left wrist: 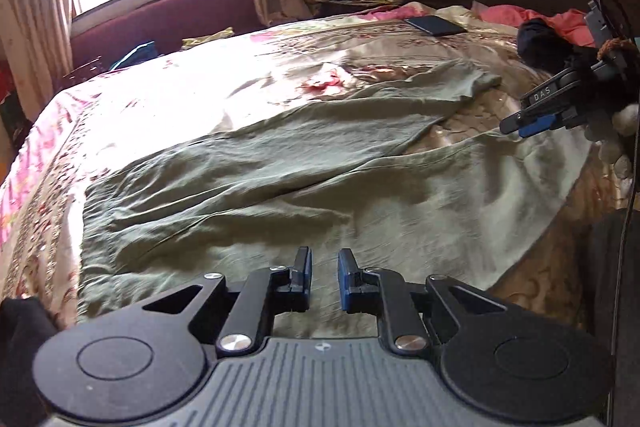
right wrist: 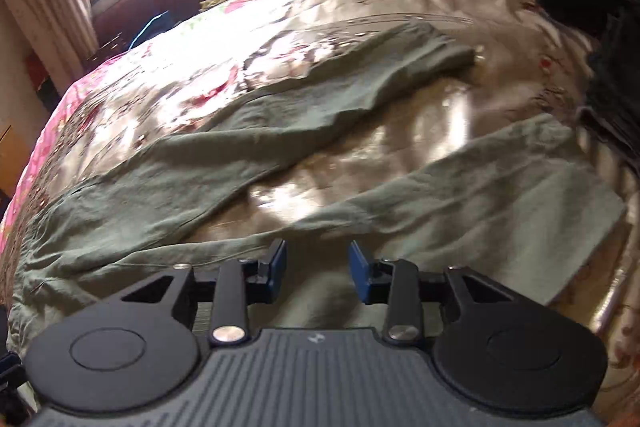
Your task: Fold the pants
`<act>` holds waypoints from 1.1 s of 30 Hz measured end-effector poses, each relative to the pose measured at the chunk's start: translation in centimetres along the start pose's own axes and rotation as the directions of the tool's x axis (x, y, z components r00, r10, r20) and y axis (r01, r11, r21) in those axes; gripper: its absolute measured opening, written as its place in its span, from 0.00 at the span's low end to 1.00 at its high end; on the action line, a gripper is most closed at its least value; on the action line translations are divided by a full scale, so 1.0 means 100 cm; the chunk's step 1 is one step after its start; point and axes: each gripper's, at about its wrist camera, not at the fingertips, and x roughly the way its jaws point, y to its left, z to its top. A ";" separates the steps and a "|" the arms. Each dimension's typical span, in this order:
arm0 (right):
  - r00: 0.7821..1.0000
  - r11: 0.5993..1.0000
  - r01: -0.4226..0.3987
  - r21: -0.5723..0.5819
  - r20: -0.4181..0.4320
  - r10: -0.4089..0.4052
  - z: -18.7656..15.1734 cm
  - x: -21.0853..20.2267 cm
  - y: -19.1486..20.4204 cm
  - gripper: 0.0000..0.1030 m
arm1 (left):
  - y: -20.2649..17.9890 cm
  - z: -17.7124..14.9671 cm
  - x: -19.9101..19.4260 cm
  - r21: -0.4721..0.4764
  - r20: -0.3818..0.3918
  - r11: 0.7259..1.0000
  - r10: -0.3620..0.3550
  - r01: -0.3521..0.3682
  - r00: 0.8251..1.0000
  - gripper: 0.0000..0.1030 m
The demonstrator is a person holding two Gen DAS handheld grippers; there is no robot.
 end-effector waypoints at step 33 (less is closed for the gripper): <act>0.977 0.989 0.069 0.134 0.193 -0.094 0.054 -0.012 -0.198 0.37 | -0.177 0.081 0.127 0.224 -0.132 0.926 -0.280 0.304 0.951 0.40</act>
